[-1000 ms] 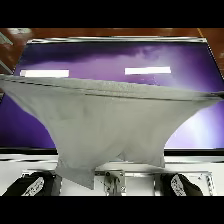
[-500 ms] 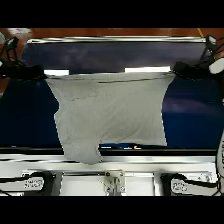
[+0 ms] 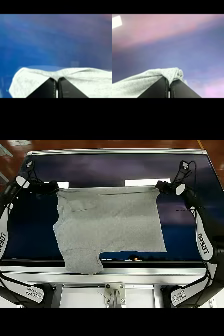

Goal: Fold the shirts.

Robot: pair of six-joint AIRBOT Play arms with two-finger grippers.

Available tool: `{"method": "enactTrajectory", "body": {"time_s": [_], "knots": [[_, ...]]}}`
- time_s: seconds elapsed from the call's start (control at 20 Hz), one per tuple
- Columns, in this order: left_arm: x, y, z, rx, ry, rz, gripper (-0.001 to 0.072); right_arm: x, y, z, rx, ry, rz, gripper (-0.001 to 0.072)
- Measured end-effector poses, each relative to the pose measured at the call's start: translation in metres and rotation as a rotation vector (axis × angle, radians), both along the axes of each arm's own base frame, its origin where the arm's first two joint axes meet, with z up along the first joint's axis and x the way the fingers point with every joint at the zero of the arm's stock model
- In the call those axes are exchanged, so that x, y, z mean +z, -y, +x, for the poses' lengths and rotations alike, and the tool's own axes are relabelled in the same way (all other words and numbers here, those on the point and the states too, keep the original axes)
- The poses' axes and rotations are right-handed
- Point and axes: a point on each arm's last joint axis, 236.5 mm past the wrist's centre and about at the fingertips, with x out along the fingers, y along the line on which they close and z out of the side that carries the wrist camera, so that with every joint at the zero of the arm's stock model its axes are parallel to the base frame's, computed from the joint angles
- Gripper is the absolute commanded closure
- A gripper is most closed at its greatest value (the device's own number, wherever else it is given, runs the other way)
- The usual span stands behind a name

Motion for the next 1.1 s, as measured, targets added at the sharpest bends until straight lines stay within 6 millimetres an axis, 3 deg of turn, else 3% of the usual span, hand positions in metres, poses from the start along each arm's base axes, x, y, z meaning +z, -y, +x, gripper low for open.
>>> {"method": "enactTrajectory", "body": {"time_s": [0.2, 0.3, 0.55, 0.75, 0.8, 0.85, 0.9, 0.95, 1.1], "knots": [[-0.022, 0.010, 0.001, -0.019, -0.032, -0.002, 0.0676, -0.023, -0.005, -0.009, 0.020, -0.073, 0.003, 0.0655], [-0.032, 0.013, -0.011, -0.075, -0.089, 0.024, 0.0676, -0.033, -0.003, -0.022, 0.042, -0.143, -0.008, 0.0656], [-0.072, 0.005, -0.077, -0.212, -0.394, 0.117, 0.0675, -0.064, 0.000, -0.073, 0.100, -0.390, -0.010, 0.0655], [-0.100, 0.005, -0.122, -0.246, -0.613, 0.111, 0.0662, -0.086, -0.002, -0.100, 0.107, -0.527, 0.018, 0.0654], [-0.104, 0.006, -0.128, -0.244, -0.648, 0.108, 0.0501, -0.090, -0.003, -0.105, 0.110, -0.552, 0.026, 0.0619], [-0.106, 0.006, -0.132, -0.242, -0.670, 0.108, 0.0295, -0.092, -0.004, -0.108, 0.107, -0.566, 0.036, 0.0419], [-0.107, 0.006, -0.136, -0.240, -0.692, 0.108, 0.0173, -0.092, -0.005, -0.109, 0.107, -0.572, 0.042, 0.0179], [-0.106, 0.005, -0.139, -0.237, -0.706, 0.105, 0.0168, -0.091, -0.005, -0.111, 0.108, -0.577, 0.046, 0.0141], [-0.087, 0.001, -0.141, -0.228, -0.712, 0.097, 0.0168, -0.067, 0.001, -0.114, 0.118, -0.555, 0.036, 0.0141]]}}
